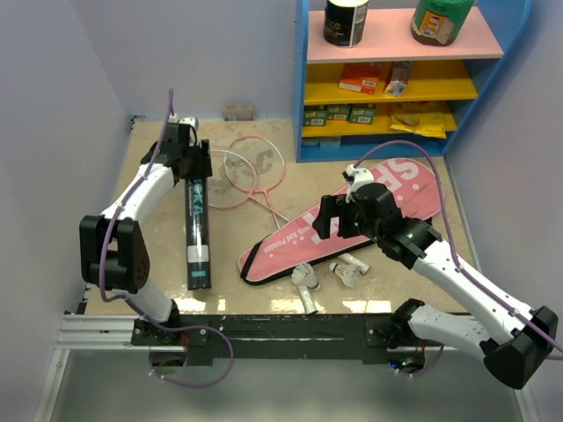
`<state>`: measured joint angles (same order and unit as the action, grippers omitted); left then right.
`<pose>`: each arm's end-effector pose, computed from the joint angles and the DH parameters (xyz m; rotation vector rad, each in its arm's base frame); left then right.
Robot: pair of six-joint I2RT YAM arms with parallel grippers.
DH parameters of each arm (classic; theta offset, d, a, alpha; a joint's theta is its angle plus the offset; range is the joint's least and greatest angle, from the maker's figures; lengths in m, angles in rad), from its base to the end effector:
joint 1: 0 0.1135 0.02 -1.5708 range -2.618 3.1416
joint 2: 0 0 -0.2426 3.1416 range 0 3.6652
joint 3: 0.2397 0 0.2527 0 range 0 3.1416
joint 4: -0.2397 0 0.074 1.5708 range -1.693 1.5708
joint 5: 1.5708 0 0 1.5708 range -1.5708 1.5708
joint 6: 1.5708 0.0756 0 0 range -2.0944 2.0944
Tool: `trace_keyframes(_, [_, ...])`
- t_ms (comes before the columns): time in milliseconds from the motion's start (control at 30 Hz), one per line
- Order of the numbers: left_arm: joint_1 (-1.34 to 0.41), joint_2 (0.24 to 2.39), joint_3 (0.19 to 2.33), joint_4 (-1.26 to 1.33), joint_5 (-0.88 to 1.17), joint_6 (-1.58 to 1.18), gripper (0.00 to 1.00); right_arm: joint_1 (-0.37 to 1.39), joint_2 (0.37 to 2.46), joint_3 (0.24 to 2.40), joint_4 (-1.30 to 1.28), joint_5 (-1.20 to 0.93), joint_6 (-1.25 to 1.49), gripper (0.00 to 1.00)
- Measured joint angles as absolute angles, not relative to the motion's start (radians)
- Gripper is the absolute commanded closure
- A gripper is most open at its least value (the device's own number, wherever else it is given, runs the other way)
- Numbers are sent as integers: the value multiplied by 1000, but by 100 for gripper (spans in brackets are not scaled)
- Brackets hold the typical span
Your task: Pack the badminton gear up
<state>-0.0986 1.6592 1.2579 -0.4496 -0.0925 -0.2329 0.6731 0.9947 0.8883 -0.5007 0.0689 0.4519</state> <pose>0.3880 -0.0314 0.2023 -0.2042 2.4086 -0.0398 0.2073 0.1587 0.2653 -0.2064 2.2228 0.5574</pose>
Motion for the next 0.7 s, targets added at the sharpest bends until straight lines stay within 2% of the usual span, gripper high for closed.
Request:
trace_keyframes(267, [-166,1588,1433,-444,58,-119,95,673,960,1005,-559,105,432,1])
trace_keyframes(467, [-421,1567,1438,-457,115,8,96,673,876,1096,-643,76,406,1])
trace_keyframes(700, [-711,1386,1285,-421,135,90,98,673,862,1254,-750,-66,353,2])
